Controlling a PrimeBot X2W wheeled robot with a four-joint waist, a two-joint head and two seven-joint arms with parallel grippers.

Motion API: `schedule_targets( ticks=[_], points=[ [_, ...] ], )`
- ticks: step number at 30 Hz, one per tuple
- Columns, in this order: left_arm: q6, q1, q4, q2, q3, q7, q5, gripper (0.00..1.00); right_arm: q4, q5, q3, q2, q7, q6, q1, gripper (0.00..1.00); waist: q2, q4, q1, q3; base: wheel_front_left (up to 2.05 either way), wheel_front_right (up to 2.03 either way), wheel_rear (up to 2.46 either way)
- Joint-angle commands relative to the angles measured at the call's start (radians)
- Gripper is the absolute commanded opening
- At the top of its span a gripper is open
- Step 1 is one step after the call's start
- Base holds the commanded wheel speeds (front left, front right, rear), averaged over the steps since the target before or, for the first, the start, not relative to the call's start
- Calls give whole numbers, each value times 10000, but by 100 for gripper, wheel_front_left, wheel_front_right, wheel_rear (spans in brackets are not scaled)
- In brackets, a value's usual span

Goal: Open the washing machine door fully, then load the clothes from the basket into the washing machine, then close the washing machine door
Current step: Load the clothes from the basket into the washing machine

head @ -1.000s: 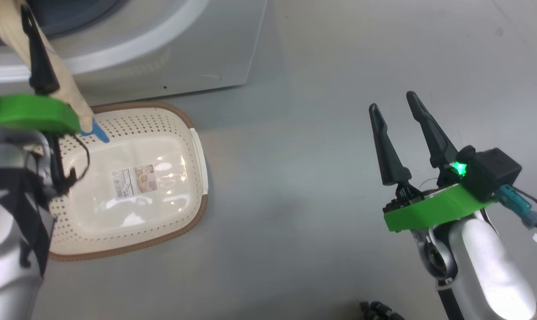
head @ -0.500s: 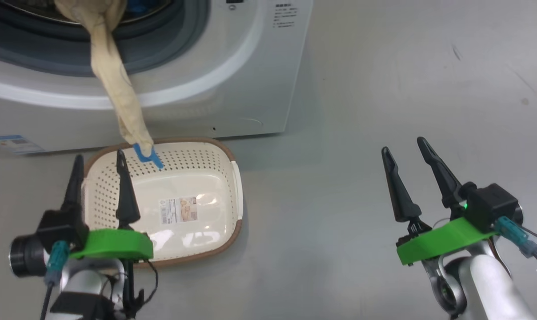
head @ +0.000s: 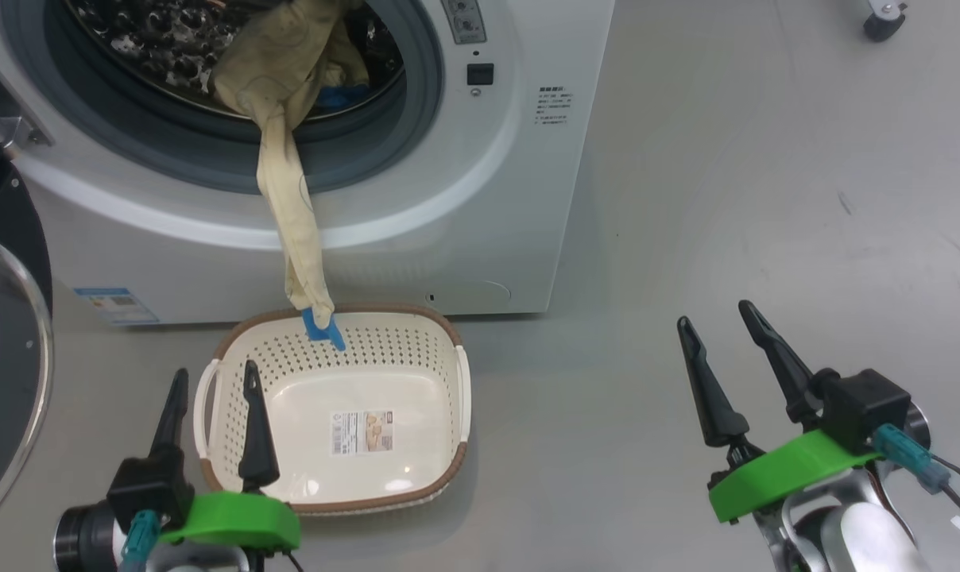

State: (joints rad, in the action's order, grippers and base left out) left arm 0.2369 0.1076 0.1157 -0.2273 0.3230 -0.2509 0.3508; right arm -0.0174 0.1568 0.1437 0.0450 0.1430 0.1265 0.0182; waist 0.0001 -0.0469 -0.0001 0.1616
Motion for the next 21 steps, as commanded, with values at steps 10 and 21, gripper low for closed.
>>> schedule_targets(
  ticks=[10,21],
  points=[
    [40,-225,-434,-245,-414,-108,-57,100,-603,14,284,52,-230,42,-319,100,-1,-123,1,-608,0,0,0],
    [132,-394,-543,-337,-376,-66,-37,100,-620,86,368,52,-246,42,-424,100,-1,-191,1,-676,0,0,0]
  ],
)
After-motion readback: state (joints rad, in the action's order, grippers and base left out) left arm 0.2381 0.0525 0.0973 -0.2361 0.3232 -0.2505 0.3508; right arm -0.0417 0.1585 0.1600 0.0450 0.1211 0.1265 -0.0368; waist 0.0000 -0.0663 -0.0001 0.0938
